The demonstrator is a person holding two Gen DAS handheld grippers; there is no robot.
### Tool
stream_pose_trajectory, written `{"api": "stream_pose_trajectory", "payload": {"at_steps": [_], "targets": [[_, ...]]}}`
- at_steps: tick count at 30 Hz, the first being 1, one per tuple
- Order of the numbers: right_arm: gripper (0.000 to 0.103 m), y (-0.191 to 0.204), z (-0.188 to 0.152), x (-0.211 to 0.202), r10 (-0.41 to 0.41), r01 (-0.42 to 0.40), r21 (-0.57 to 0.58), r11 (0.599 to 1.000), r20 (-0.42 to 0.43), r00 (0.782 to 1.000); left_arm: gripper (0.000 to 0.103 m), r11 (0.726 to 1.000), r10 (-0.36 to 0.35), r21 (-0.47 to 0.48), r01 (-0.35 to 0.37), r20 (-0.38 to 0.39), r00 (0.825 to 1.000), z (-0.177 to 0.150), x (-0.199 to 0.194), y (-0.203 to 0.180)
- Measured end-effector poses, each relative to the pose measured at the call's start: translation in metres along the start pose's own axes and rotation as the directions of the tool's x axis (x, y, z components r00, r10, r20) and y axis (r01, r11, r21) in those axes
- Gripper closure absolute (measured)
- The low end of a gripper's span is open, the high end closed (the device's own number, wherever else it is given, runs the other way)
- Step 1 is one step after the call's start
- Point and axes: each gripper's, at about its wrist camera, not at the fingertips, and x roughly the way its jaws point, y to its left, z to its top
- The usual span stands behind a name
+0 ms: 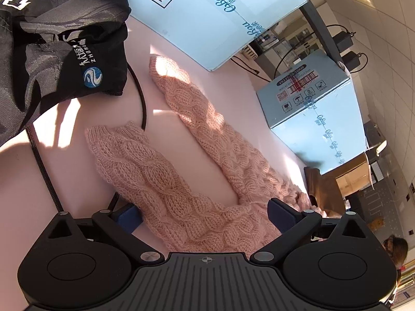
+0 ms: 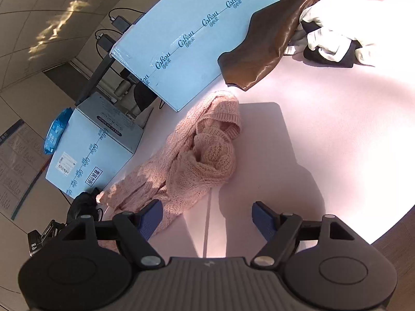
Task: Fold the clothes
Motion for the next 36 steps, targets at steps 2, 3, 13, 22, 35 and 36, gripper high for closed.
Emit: {"api": "stream_pose_trajectory", "payload": {"at_steps": [2,3,13,22,35,36], "targets": [[0.025,0.000,-0.001,0.007,-0.005,0.005,0.011,1.000,0.025,1.000,0.022,1.000,0.011,0.010,-0.011,0.009,1.000,0.001,-0.001,0.002],[0.025,0.000,-0.001,0.013,-0.011,0.010,0.016,1.000,0.030,0.999,0.028,1.000,0.013,0.008,-0.013,0.013,1.000,0.001,-0.002,0.004],[0.083,0.008,0.009,0.071,-0.008,0.009,-0.013,1.000,0.059,0.998,0.094,0.999,0.029,0.021,-0.029,-0.014,0.999,-0.009,-0.003,0.011],[0.087,-0.021,0.016,0.051,0.058,-0.071,0.089,0.994,0.141,0.988,0.097,1.000,-0.022,0.018,0.021,0.032,0.999,-0.013,-0.016,0.010],[0.087,-0.026,0.023,0.031,0.117,-0.127,0.048,0.991,0.172,0.978,0.097,0.999,-0.044,0.002,0.044,0.109,0.993,-0.035,-0.046,0.008],[0.087,-0.027,0.022,0.029,0.122,-0.132,0.046,0.990,0.172,0.977,0.097,0.999,-0.050,-0.005,0.051,0.108,0.993,-0.037,-0.047,0.008]]}}
